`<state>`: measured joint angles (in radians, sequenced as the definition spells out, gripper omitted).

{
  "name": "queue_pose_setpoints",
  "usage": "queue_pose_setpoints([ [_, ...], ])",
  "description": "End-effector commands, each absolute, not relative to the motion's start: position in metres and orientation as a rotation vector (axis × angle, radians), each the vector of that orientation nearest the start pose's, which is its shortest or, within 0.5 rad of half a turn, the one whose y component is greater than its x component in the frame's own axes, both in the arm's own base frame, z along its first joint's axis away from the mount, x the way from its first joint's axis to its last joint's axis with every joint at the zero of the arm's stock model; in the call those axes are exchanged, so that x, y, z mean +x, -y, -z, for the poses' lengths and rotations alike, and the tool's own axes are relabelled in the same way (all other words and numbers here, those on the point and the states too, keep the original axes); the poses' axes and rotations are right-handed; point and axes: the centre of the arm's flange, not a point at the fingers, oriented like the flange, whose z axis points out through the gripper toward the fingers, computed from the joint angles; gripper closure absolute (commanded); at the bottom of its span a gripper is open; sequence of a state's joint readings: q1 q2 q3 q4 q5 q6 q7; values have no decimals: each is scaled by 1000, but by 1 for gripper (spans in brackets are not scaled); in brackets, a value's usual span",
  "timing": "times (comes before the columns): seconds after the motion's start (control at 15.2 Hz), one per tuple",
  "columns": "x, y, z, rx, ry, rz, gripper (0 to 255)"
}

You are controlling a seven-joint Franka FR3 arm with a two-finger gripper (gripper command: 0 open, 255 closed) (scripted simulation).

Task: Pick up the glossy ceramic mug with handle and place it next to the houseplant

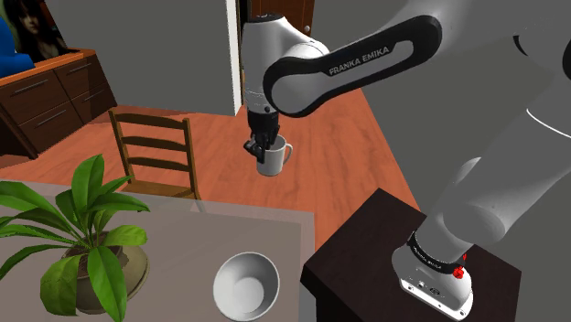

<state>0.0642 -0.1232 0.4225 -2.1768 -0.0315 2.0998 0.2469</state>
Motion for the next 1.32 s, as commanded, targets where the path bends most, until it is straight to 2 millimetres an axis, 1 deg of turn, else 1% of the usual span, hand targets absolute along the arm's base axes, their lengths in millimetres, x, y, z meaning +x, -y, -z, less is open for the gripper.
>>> queue_pose_setpoints([
  [0.0,454,-243,-454,-3175,404,97,255],
  [1.25,454,-243,-554,-3175,404,97,255],
])
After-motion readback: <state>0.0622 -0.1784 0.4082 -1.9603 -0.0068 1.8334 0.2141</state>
